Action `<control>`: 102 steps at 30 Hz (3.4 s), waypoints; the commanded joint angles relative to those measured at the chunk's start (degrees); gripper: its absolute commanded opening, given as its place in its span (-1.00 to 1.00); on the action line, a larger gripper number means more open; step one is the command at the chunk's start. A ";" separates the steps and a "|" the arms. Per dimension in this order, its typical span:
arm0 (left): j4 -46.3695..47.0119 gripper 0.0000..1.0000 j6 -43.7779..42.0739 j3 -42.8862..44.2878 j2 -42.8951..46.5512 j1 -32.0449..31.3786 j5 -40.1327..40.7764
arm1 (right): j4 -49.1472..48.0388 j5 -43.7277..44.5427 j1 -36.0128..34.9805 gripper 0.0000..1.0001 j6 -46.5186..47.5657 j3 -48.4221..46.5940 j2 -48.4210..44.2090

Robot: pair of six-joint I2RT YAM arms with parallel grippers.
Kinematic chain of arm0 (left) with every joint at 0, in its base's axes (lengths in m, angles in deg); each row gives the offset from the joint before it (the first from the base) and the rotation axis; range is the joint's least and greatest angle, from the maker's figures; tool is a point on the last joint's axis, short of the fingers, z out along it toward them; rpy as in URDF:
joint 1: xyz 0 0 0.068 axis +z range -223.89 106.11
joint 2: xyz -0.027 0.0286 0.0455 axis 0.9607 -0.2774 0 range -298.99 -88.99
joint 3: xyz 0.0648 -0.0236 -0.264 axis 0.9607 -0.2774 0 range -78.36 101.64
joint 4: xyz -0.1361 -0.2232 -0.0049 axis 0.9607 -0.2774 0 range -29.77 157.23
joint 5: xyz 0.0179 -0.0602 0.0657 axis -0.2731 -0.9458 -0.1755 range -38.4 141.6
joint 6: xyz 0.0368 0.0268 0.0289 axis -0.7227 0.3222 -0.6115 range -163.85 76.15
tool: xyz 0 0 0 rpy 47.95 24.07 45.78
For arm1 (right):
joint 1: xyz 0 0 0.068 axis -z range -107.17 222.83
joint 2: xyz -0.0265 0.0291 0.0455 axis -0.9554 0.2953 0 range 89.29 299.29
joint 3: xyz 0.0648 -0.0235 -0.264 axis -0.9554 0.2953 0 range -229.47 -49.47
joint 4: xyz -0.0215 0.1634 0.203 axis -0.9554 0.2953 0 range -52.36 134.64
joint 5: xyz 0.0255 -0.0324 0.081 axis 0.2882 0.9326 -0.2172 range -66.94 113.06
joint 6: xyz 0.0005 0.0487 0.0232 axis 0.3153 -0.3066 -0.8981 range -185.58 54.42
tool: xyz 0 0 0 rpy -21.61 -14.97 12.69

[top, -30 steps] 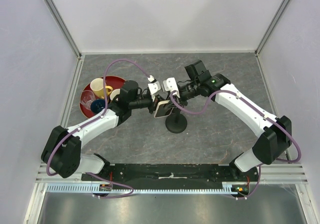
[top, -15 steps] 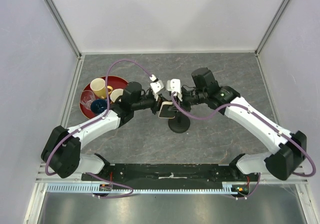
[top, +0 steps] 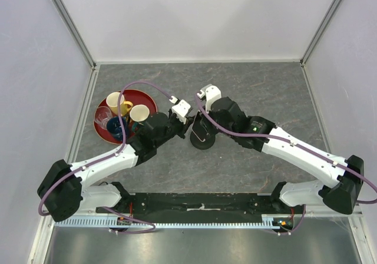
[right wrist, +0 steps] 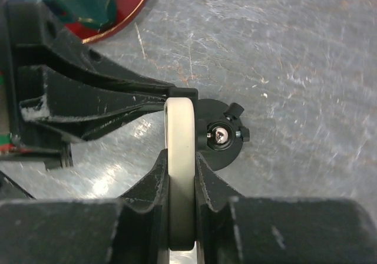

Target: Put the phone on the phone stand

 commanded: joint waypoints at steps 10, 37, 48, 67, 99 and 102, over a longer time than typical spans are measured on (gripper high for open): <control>-7.09 -0.95 6.08 2.72 4.43 -2.81 30.60 | 33.16 57.46 -12.63 -1.00 -38.59 -12.42 11.72; -41.64 -0.25 24.46 4.74 28.78 -4.14 20.44 | 16.80 33.56 -9.12 -0.24 -22.59 -6.63 9.11; -33.48 0.07 21.57 8.25 19.66 -3.44 -4.41 | 17.26 17.75 -2.54 0.37 -12.16 -6.20 -1.62; -10.90 0.25 15.50 15.11 -6.10 13.27 -38.27 | 20.24 16.67 3.19 0.32 4.91 -7.69 -1.89; -12.37 -0.07 -19.75 28.82 -28.26 15.11 -72.56 | 14.70 -9.33 7.93 0.61 8.34 -5.49 -7.87; -12.46 -0.03 -19.75 30.05 -29.57 15.29 -72.56 | 14.53 -9.68 8.02 0.61 8.34 -5.23 -7.34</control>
